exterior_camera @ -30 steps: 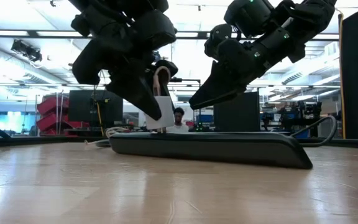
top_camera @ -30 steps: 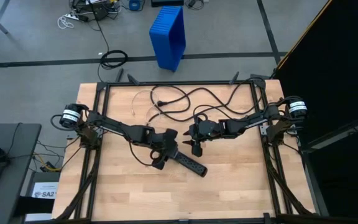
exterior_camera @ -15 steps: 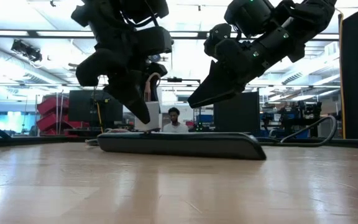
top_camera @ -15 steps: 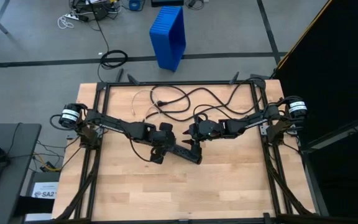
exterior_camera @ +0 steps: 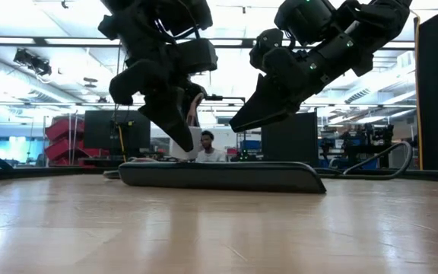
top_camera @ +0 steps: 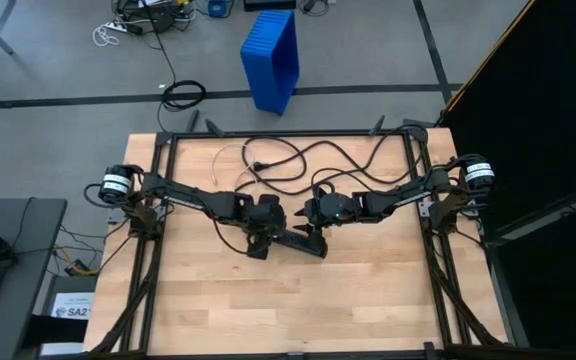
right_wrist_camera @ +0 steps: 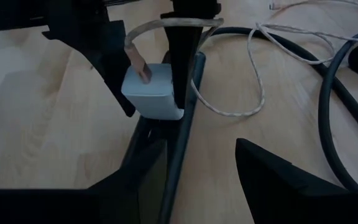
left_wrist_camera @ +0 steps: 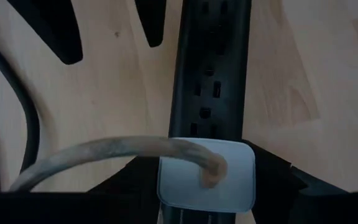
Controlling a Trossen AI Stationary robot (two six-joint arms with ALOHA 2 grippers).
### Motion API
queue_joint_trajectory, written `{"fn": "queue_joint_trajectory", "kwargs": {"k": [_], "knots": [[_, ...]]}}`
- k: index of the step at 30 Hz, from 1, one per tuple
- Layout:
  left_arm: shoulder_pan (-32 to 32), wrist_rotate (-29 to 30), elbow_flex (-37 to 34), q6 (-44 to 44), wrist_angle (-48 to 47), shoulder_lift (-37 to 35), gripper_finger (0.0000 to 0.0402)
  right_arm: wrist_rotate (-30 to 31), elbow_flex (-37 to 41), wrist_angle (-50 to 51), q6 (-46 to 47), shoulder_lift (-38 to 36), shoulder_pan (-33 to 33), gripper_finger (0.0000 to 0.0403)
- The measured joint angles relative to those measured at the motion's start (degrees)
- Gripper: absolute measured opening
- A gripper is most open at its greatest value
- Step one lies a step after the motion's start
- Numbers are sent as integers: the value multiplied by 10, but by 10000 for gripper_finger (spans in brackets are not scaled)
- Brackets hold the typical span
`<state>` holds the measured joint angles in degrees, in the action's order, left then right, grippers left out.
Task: Insert USB
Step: Insert the white charger adapter into the black outlet extension
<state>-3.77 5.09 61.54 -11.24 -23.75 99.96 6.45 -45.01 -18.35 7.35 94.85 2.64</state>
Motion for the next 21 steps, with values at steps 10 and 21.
{"fn": "queue_joint_trajectory", "kwargs": {"k": [10, 21], "knots": [[-1, 9, -27, 17, 43, -7, 159, 0, 0, 0, -4, 0, 0, 164], [0, 4, -108, 56, 172, -30, 159, -1, 0, 0, -16, 0, 0, 165]]}}
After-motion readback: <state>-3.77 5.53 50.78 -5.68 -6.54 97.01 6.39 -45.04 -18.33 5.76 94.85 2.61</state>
